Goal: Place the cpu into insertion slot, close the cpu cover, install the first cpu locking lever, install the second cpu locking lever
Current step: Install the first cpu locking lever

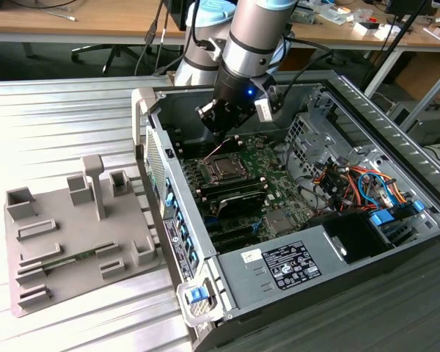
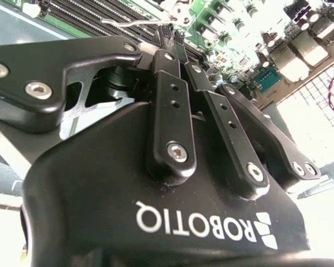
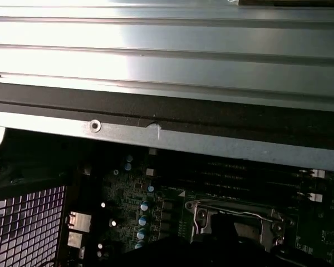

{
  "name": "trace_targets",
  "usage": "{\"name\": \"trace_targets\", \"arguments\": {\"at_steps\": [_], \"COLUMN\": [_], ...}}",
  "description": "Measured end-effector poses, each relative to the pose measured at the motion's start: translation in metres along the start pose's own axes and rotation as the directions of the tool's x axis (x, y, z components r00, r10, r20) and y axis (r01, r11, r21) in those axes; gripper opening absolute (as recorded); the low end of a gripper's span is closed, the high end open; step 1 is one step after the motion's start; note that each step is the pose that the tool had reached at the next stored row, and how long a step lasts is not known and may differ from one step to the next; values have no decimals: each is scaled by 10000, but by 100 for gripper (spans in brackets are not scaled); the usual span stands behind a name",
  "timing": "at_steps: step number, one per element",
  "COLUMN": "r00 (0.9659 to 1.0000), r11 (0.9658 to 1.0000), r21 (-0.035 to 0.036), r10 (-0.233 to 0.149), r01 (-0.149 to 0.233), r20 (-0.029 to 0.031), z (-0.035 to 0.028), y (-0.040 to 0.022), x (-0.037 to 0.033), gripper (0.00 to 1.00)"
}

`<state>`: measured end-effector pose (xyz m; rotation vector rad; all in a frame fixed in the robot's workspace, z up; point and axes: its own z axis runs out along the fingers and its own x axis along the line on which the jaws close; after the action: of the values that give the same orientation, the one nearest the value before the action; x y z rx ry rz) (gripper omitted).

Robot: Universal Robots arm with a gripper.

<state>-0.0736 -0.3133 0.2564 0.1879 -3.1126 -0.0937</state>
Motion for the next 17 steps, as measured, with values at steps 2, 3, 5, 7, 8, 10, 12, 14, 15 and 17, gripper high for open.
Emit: {"name": "trace_targets", "arguments": {"at_steps": [2,3,5,7,8,10,12,14,15,17], "r00": [10000,10000,10000,10000,10000,10000,10000,10000,10000,10000], "r11": [10000,10000,10000,10000,10000,10000,10000,10000,10000,10000], "r21": [-1,-3,-5,-5,-4,-5,-7,-15,-19,-20], "r10": [-3,-3,-3,-5,-4,-3,-3,-3,-3,-2], "r01": [3,3,3,5,4,3,3,3,3,2], "r20": [1,1,2,2,1,1,1,3,3,2], "z": [10,14,27,34,41,61,74,88,95,104], "y": [13,20,40,42,43,42,42,44,45,47], "x": [-3,-3,-6,-8,-8,-8,-8,-8,-9,-9], "gripper": [11,11,11,11,11,11,11,11,11,11]}}
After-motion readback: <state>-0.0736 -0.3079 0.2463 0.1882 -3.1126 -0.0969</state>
